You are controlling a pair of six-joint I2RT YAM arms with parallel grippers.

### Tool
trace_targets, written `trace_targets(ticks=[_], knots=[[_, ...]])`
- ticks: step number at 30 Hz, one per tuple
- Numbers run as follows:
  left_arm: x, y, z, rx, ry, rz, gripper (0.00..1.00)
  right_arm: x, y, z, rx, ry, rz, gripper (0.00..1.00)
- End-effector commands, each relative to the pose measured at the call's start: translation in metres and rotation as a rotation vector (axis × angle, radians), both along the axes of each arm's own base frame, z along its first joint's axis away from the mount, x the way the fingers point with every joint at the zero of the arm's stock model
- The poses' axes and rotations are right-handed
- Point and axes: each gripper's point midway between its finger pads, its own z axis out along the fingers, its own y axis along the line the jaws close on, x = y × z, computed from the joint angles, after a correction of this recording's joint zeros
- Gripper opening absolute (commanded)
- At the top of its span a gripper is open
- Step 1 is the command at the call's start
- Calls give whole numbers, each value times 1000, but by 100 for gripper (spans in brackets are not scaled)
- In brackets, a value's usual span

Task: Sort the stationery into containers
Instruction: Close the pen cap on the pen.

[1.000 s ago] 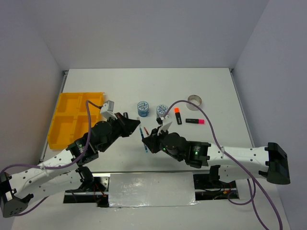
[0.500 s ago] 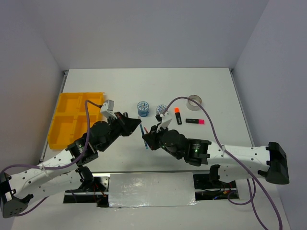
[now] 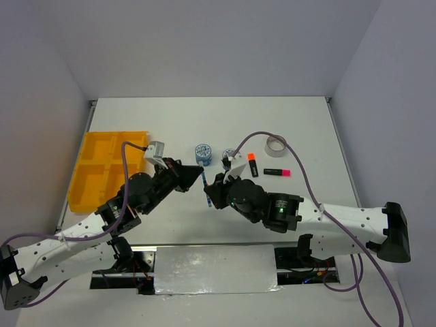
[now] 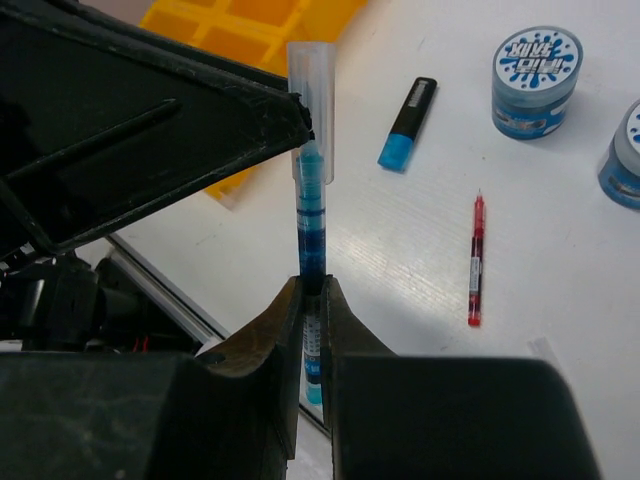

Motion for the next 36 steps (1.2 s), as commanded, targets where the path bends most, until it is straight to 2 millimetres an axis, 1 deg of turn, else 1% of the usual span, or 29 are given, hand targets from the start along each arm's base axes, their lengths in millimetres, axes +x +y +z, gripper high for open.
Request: trace_targets(ticks=[1,4,7,10,12,13,15,16,19,22,23,24,26,27,30,31,32,33,34,36], knots=[[-12,-12,-14,30,8,-90,0,23,-9,70,187,-85,-113,0],[-12,-10,-15,21,12,-83,0,28,-12,76,216,-84,-140,0],[-12,-10,-17,24,19,-80,0,28,-13,81,241,-80,-151,0],[-13,-12,-17,25,18,-89,0,25,-7,91,262,-108,-108,0],[-14,-14,-15,21,16,-103,0,21,3,99,262,-151,-42,0],[-15,-14,-14,20,11,-109,0,21,6,99,254,-158,-31,0],[-18,-16,-11,18,-7,-131,0,23,5,103,241,-180,-34,0],[-19,-16,-14,26,-12,-139,0,25,3,103,239,-183,-47,0],[-24,-19,-15,37,-37,-177,0,26,-1,114,234,-224,-42,0],[-26,-21,-17,60,-40,-192,0,22,-1,122,212,-272,2,0],[-26,-21,-19,70,-37,-192,3,20,0,121,209,-278,15,0],[-24,-19,-19,77,-34,-180,12,17,2,121,211,-284,41,0],[-23,-17,-15,86,-36,-170,25,15,3,118,208,-284,55,0],[-21,-16,-10,80,-44,-159,34,14,4,115,209,-272,58,0],[-18,-13,0,74,-62,-139,36,14,5,108,198,-252,60,0],[-18,-13,6,73,-75,-137,37,14,6,106,195,-245,61,0],[-16,-12,9,79,-79,-127,41,13,6,104,195,-239,62,0],[-16,-11,17,73,-90,-121,44,14,7,102,192,-234,60,0],[-15,-10,19,85,-98,-120,47,13,7,100,192,-231,60,0],[-15,-8,27,80,-112,-117,43,13,6,100,200,-227,57,0]])
